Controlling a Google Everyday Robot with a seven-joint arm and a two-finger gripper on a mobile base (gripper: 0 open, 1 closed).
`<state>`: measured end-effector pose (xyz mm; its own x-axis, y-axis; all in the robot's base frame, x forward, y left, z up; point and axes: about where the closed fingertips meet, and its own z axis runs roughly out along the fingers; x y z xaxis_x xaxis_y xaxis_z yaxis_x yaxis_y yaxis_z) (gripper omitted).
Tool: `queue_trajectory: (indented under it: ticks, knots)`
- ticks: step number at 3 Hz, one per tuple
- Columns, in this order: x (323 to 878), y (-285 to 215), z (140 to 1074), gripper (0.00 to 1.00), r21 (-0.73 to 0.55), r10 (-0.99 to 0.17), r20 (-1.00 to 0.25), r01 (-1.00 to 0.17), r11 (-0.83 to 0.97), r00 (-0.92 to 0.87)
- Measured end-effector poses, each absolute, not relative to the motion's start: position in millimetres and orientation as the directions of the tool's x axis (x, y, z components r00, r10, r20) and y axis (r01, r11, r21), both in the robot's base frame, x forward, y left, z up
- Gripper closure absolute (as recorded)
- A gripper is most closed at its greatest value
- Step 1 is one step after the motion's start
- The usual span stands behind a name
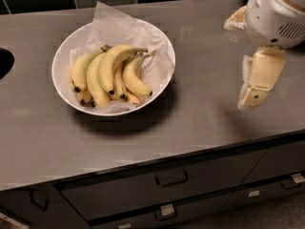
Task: Pick banana from white bowl
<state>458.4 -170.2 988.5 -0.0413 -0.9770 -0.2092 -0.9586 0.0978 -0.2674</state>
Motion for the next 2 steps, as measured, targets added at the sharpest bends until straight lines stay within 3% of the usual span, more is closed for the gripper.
queue_trajectory:
  ticks: [2]
  knots:
    - [478,-81,975,0.00,-0.258,-0.898,-0.262,-0.922,-0.288,0.353]
